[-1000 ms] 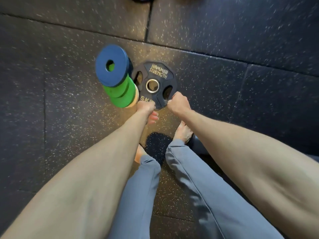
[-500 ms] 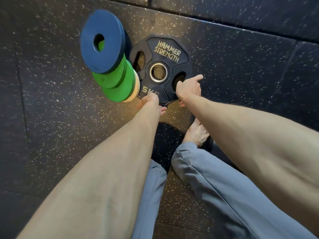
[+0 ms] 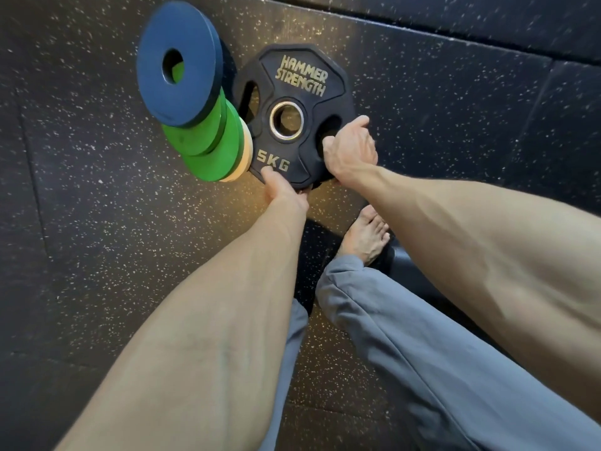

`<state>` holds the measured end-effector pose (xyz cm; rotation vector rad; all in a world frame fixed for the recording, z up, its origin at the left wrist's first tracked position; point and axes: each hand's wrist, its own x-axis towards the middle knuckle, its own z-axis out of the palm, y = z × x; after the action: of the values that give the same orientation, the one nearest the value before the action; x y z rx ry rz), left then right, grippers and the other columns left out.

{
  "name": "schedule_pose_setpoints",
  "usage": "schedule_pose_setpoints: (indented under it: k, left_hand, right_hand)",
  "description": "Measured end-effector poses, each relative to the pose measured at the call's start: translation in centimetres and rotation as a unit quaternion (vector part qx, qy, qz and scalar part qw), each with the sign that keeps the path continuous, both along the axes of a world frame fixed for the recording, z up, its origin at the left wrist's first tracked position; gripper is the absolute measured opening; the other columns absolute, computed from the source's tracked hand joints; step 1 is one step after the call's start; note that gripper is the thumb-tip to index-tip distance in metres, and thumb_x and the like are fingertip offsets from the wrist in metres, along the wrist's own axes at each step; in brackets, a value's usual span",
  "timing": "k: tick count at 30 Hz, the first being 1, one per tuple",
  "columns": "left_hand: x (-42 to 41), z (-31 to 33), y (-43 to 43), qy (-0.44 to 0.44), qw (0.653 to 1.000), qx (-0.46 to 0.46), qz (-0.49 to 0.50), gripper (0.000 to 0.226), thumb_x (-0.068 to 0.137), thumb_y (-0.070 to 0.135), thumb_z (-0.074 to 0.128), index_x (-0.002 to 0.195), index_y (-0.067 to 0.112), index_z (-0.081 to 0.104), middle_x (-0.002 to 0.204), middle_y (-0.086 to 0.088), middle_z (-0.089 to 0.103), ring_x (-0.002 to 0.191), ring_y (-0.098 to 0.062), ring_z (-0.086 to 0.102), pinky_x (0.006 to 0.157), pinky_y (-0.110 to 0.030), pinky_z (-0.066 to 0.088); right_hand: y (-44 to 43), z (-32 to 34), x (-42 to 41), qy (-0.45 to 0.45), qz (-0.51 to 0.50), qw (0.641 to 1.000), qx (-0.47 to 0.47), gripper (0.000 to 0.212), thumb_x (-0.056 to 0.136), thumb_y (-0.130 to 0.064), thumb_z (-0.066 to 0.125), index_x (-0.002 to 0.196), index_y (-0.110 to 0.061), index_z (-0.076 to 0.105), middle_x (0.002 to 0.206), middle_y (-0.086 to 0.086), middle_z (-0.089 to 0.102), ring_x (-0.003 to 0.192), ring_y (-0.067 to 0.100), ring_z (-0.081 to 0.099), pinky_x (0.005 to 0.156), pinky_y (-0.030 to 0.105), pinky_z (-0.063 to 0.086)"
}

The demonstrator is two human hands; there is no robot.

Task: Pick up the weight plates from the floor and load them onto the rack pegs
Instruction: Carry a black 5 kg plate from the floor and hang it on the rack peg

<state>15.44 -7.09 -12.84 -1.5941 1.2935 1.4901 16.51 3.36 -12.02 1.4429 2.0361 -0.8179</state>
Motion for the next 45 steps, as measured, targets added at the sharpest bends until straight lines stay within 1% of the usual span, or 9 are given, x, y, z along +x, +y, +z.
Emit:
schedule_pose_setpoints:
  k: [4,10,19,25,32,35,41,43,45]
  left_hand:
    - [0.3,1.7,-0.1,0.017,0.996,0.079,0.038,0.066,0.087,0.058,0.058,0.139,0.02,0.044,0.135,-0.015,0.054,0.121,-0.038,0.053,0.105,-0.053,0.043]
    - [-1.1,6.0,0.6,-0.01,0.994,0.091,0.052,0.037,0.095,0.041,0.058,0.116,0.011,0.05,0.123,-0.018,0.057,0.12,-0.038,0.053,0.103,-0.05,0.047]
    - [-0.3,11.1,1.9,-0.02,0.983,0.114,0.144,0.041,0.099,0.025,0.055,0.133,0.002,0.052,0.13,-0.022,0.058,0.119,-0.037,0.057,0.094,-0.044,0.05]
    - [0.8,14.6,2.0,-0.082,0.995,0.053,0.022,0.041,0.099,0.014,0.052,0.138,0.005,0.045,0.133,-0.023,0.056,0.12,-0.037,0.057,0.091,-0.046,0.05]
    - [2.3,20.1,1.9,-0.075,0.978,-0.02,-0.193,0.049,0.089,0.01,0.066,0.134,0.007,0.048,0.125,-0.015,0.062,0.089,-0.026,0.064,0.049,-0.038,0.052]
    - [2.0,24.1,2.2,-0.059,0.952,-0.065,-0.294,0.052,0.088,0.007,0.067,0.133,0.003,0.043,0.117,-0.014,0.059,0.087,-0.021,0.057,0.06,-0.038,0.054]
    - [-0.1,30.0,-1.0,-0.035,0.894,-0.083,-0.44,0.042,0.079,0.018,0.078,0.113,0.003,0.058,0.088,-0.009,0.065,0.057,-0.013,0.055,0.036,-0.014,0.041]
    - [-1.9,31.9,-1.9,-0.021,0.891,-0.059,-0.451,0.04,0.072,0.018,0.083,0.104,0.006,0.061,0.088,-0.011,0.069,0.064,-0.018,0.062,0.049,-0.02,0.054]
    - [-3.6,33.6,-3.1,-0.016,0.889,-0.04,-0.455,0.06,0.056,0.023,0.089,0.107,0.003,0.063,0.103,-0.018,0.072,0.088,-0.026,0.07,0.084,-0.042,0.059]
  right_hand:
    - [0.4,2.3,-0.5,0.022,0.044,0.999,0.01,0.038,0.093,-0.023,0.052,0.123,-0.005,0.038,0.117,0.015,0.065,0.108,0.034,0.063,0.078,0.038,0.042]
    - [0.8,7.4,-2.6,0.045,0.043,0.998,0.021,0.051,0.09,-0.029,0.061,0.13,-0.008,0.037,0.117,0.013,0.065,0.109,0.032,0.062,0.075,0.035,0.035]
    - [1.1,12.4,-2.5,0.048,-0.04,0.998,-0.001,0.054,0.082,-0.03,0.071,0.121,-0.013,0.038,0.112,0.01,0.063,0.099,0.03,0.063,0.073,0.036,0.043]
    - [2.0,15.6,1.0,-0.01,-0.183,0.982,-0.043,0.065,0.08,-0.034,0.076,0.126,-0.008,0.039,0.121,0.012,0.063,0.108,0.031,0.063,0.085,0.039,0.048]
    - [1.3,19.2,8.6,-0.066,-0.373,0.919,-0.11,0.079,0.067,-0.052,0.071,0.12,-0.003,0.038,0.118,0.015,0.064,0.097,0.038,0.068,0.082,0.051,0.058]
    - [2.1,21.2,10.2,-0.038,-0.421,0.896,-0.132,0.078,0.081,-0.049,0.059,0.135,0.0,0.034,0.134,0.02,0.054,0.117,0.041,0.058,0.093,0.054,0.053]
    - [4.1,26.2,10.3,-0.044,-0.404,0.9,-0.157,0.063,0.085,-0.048,0.054,0.13,-0.005,0.058,0.134,0.017,0.06,0.122,0.038,0.057,0.103,0.048,0.049]
    - [4.5,27.0,10.0,-0.036,-0.383,0.904,-0.188,0.068,0.081,-0.052,0.054,0.131,-0.006,0.059,0.132,0.015,0.062,0.119,0.037,0.059,0.105,0.045,0.047]
    - [4.2,22.8,11.3,-0.043,-0.373,0.901,-0.215,0.078,0.067,-0.059,0.056,0.127,-0.01,0.061,0.128,0.012,0.066,0.111,0.035,0.065,0.101,0.046,0.051]
